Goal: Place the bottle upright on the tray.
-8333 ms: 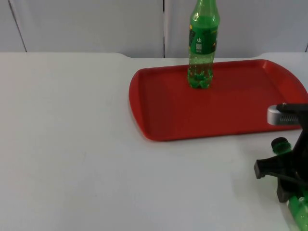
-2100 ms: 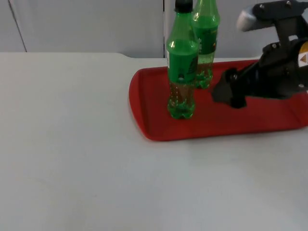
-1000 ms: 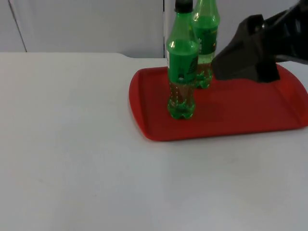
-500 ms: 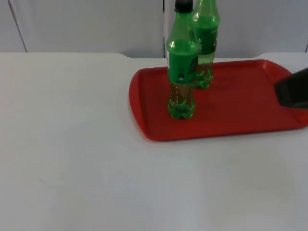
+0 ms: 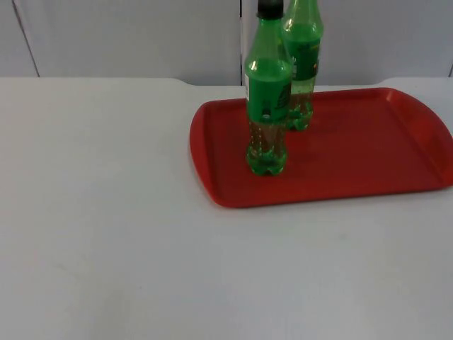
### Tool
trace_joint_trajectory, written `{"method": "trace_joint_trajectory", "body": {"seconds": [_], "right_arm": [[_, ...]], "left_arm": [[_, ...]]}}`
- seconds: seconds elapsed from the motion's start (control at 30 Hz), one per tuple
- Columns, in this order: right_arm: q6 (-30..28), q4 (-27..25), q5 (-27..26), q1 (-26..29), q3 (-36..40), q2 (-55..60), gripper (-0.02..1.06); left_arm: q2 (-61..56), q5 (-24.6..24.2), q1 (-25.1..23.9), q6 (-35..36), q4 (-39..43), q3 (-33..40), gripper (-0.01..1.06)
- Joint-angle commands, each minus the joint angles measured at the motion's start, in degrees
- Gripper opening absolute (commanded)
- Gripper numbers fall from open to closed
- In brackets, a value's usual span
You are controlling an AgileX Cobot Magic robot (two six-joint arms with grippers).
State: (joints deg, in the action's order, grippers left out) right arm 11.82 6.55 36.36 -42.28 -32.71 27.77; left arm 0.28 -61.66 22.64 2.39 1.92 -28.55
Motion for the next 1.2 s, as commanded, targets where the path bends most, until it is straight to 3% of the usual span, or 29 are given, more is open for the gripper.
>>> {"method": "trace_joint_trajectory", "body": {"seconds": [0.0,0.27,0.4,0.73,1.17], "right_arm": [[-1.88,0.45,3.01,-0.40,0.28,-4.21,0.88],[-2.37,0.34,10.07,-0.40,0.28,-16.28,0.88],[-3.33,0.34,16.04,-0.40,0.28,-24.05,0.88],[-8.67,-0.64,24.22,-0.40,0.96,-27.77,0.88],[-8.91,-2.21,25.43,-0.40,3.11,-27.77,0.88]], "left_arm": [[-0.28,0.10,0.00,0.24,-0.34,0.20,1.05],[-0.28,0.10,0.00,0.24,-0.34,0.20,1.05],[-0.28,0.10,0.00,0.24,-0.34,0.20,1.05],[-0.28,0.10,0.00,0.24,-0.34,0.20,1.05],[-0.28,0.10,0.00,0.24,-0.22,0.20,1.05]]}}
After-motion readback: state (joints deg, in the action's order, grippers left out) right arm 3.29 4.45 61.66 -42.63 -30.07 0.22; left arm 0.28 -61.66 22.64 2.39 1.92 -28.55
